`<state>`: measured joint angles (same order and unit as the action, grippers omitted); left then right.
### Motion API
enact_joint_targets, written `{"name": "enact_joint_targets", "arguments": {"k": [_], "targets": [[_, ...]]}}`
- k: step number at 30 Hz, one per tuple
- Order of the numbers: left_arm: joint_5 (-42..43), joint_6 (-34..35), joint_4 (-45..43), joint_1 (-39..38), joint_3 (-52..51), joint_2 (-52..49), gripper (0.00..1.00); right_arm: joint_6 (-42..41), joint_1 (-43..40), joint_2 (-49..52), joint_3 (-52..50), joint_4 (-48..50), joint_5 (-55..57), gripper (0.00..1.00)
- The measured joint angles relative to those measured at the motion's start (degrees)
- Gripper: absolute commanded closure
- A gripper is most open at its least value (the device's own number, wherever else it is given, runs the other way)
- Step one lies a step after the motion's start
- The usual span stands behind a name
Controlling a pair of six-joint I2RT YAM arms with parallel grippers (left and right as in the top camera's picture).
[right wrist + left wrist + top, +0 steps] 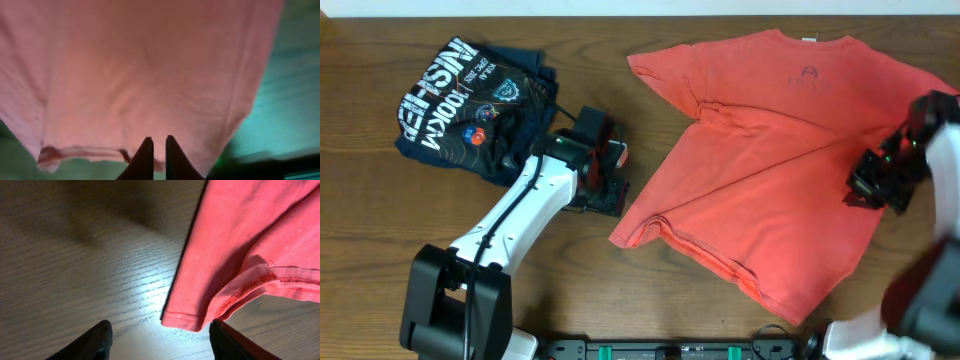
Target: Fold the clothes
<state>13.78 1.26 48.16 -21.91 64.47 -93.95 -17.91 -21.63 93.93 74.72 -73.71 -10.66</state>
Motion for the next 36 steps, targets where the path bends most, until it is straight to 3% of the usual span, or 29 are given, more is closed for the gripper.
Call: {"name": "enact_joint_targets", "arguments": {"k": [4, 11, 15, 17, 22, 25, 26, 28, 32, 36], "targets": [[-0.07, -0.07, -0.26, 0.00, 0.00, 0.00, 0.31, -5.49, 0.00, -12.17, -15.34, 9.42, 0.94, 0.88], [0.00, -0.02, -0.57, 0.00, 0.02, 0.00, 0.30, -12.72, -0.02, -11.28, -34.34, 21.53, 1.73, 0.90], [0.00, 0.00, -0.63, 0.00, 0.02, 0.00, 0.30, -17.38, -0.39, -10.82, -37.38, 25.88, 4.52, 0.90], [0.00, -0.02, -0.63, 0.00, 0.00, 0.00, 0.29, -19.85, -1.84, -10.75, -37.73, 26.01, 9.11, 0.82], [0.00, -0.02, -1.05, 0.00, 0.02, 0.00, 0.29, -22.80, -10.71, -10.73, -37.77, 28.63, 18.95, 0.79], [-0.02, -0.07, -1.46, 0.00, 0.02, 0.00, 0.25, -23.45, -17.16, -10.71, -37.77, 31.82, 21.11, 0.90], [-0.02, -0.04, -1.51, 0.00, 0.02, 0.00, 0.24, -23.41, -19.50, -10.71, -37.73, 33.18, 21.00, 0.87], [-0.02, -0.07, -1.55, 0.00, 0.02, 0.00, 0.24, -20.55, -23.67, -10.71, -37.66, 36.30, 16.37, 0.72], [0.00, -0.09, -1.70, 0.00, 0.02, 0.00, 0.24, -12.98, -25.40, -10.71, -36.81, 35.01, 3.17, 0.67], [0.00, -0.09, -1.77, 0.00, 0.02, 0.00, 0.23, -6.82, -25.40, -10.71, -36.54, 30.91, -7.04, 0.56]]}}
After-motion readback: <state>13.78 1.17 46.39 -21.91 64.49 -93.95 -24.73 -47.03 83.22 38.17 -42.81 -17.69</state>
